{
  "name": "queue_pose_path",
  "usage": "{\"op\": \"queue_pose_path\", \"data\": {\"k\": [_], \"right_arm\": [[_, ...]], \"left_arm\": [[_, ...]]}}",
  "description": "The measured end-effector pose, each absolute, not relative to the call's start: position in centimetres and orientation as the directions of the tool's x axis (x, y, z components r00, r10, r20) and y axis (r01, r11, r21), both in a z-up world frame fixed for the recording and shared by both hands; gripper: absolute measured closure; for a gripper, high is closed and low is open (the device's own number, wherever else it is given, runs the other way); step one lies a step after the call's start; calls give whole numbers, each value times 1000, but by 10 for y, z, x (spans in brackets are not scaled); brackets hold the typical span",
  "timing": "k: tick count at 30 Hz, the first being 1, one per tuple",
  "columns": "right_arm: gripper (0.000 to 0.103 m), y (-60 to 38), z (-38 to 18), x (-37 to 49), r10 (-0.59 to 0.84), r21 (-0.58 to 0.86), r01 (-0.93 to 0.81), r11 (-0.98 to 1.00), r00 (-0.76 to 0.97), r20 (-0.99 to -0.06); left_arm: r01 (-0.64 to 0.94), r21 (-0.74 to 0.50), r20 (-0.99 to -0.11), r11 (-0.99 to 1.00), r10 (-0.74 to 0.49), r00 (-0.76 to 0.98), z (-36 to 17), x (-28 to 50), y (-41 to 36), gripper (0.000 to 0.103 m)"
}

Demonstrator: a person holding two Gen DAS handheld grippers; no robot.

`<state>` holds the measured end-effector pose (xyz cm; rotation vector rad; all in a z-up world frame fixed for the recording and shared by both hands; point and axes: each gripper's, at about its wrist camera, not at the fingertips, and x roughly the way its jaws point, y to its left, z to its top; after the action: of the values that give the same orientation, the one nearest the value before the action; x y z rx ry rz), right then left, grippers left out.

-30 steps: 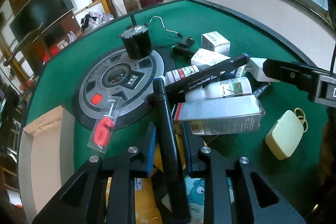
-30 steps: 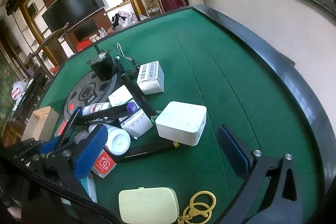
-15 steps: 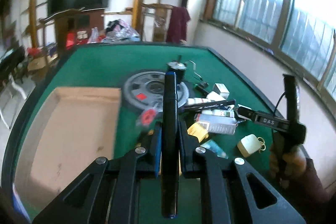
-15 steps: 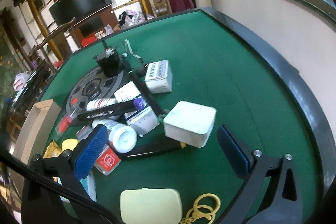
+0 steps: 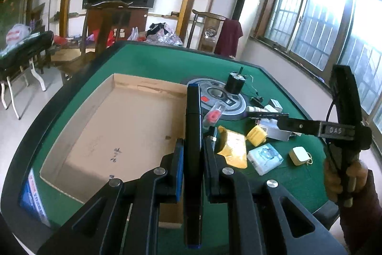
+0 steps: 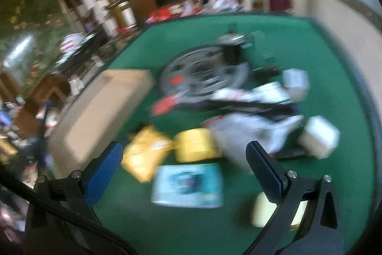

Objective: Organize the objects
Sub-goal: 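Carry the marker toward the cardboard box while the right tool reaches for the red candle, then lower the marker into the box while the right tool grasps the red candle package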

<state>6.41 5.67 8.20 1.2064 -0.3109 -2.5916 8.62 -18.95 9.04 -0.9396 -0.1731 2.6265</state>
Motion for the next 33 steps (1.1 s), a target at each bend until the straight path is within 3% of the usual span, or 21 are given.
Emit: {"op": "queue_pose_path", "data": {"k": [2,7,12,16,21,23,25,27,33], "right_arm": [[3,41,80,60,-393,360,177,-916,-576,-716],[4,30,86,34,-328,325,115,-939,-586,-741],[11,26,68,-21,-368,420,5,-907,-495,-788],[44,5,37,-57,-276,342,-99,-935,-406,-871],[51,-17,20,-79,-122,213,-191,-958,-402,-908],[73,-29,22,-86,-65,149,-180,-972,-402,-913],[78,-34,18,-88,-36,119,-187,-975,-396,-918],[78,-37,20,-85,-11,90,-175,-980,-408,-913],[78,-14,41,-63,-80,181,-170,-969,-476,-876]], "left_arm": [[-277,-228,-590,-933,359,-723,88,86,-193,91],[-283,-238,-586,-929,370,-721,78,90,-204,91],[-285,-276,-576,-918,396,-715,67,86,-217,91],[-281,-313,-573,-907,416,-706,61,82,-229,91],[-276,-342,-569,-898,431,-700,60,77,-243,91],[-273,-348,-567,-897,434,-700,61,75,-247,91],[-271,-355,-561,-895,436,-704,61,75,-252,91],[-267,-365,-556,-892,439,-706,61,74,-255,91],[-247,-401,-562,-882,450,-694,67,64,-263,91]]}}
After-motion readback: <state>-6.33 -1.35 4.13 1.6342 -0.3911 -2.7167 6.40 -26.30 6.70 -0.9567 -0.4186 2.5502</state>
